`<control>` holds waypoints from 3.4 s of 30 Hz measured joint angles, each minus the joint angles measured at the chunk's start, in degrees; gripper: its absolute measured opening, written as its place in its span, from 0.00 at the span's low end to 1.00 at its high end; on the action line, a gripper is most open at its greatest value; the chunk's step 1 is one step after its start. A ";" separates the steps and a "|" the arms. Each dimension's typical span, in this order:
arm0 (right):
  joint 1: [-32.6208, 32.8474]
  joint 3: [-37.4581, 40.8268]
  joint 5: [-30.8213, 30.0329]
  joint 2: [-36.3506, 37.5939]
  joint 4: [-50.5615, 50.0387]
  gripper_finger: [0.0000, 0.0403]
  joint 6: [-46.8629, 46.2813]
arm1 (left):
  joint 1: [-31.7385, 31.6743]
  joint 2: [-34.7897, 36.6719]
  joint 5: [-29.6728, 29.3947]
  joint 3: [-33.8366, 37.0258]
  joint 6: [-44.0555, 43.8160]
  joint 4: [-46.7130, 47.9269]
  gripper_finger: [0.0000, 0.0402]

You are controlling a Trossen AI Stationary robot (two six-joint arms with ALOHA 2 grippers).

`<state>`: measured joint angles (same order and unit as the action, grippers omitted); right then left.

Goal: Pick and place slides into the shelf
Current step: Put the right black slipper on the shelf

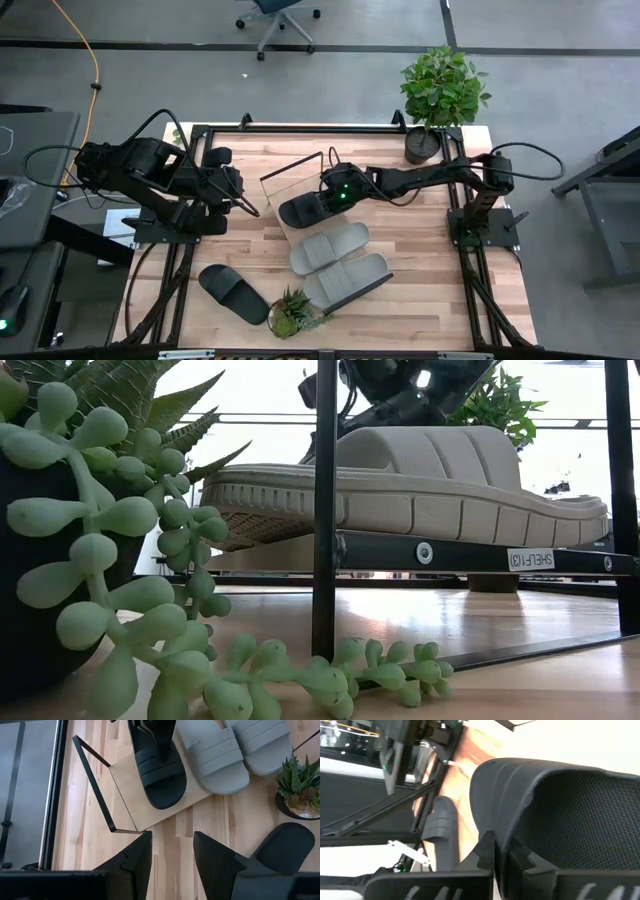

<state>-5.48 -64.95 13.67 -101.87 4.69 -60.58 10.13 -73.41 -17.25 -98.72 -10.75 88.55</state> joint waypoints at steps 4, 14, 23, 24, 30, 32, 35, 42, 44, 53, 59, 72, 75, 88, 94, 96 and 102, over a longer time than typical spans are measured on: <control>0.30 0.02 -0.22 -1.02 -0.10 0.00 -0.05 | 0.01 0.00 -0.01 0.00 0.25 0.02 0.33; 0.56 0.04 3.44 -1.40 -1.00 0.00 -1.11 | 0.02 0.00 -0.01 0.01 1.47 0.07 0.33; 1.56 0.04 4.48 -1.40 -2.67 0.00 -0.99 | 0.00 0.00 -0.01 0.01 1.50 0.09 0.33; 1.71 0.04 4.90 -1.40 -2.64 0.00 -1.07 | 0.01 0.00 -0.01 0.00 1.50 0.09 0.33; 2.19 0.09 -0.22 -1.40 -2.31 0.00 -1.13 | 0.01 0.00 -0.01 0.00 1.37 0.11 0.33; 2.11 0.09 -0.71 -1.40 -2.15 0.00 -1.49 | 0.00 0.00 -0.01 0.00 1.38 0.11 0.33; 2.07 0.09 -0.73 -1.40 -2.34 0.00 -2.22 | 0.02 0.00 -0.01 0.00 1.37 0.11 0.33; 3.96 0.09 0.37 -1.37 -2.33 0.00 -3.73 | 0.00 0.00 -0.01 0.00 1.35 0.10 0.33; 4.09 0.09 -0.19 -1.37 -2.52 0.00 -4.08 | 0.02 0.00 -0.01 0.00 1.35 0.09 0.33; 4.49 0.09 -1.45 -1.37 -2.92 0.00 -5.40 | 0.01 0.00 0.01 0.00 1.34 0.11 0.33; 5.19 0.09 -3.09 -1.35 -3.23 0.00 -5.48 | 0.02 0.00 0.01 0.00 1.37 0.39 0.33; 4.74 0.09 -4.70 -1.35 -3.21 0.00 -4.70 | 0.00 0.00 -0.01 0.00 1.50 0.39 0.33; 4.74 0.09 -4.05 -1.35 -3.21 0.00 -3.71 | 0.00 0.00 -0.19 0.02 1.52 0.39 0.33; 3.59 0.09 -1.19 -1.35 -3.13 0.00 1.54 | 0.00 0.00 -0.38 0.00 1.74 0.37 0.33; 3.45 0.09 0.27 -1.35 -1.26 0.00 2.66 | 0.00 0.00 -0.49 0.00 1.71 0.38 0.33; 3.47 0.09 0.79 -1.35 -1.27 0.00 2.82 | 0.00 0.00 -0.49 0.00 1.71 0.37 0.33; 2.84 0.09 1.37 -1.45 -0.64 0.00 3.24 | 0.00 -0.01 -0.49 0.00 1.71 0.37 0.33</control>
<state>-2.63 -64.86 15.05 -103.32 4.05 -57.34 10.13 -73.42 -17.74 -98.72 -9.04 88.92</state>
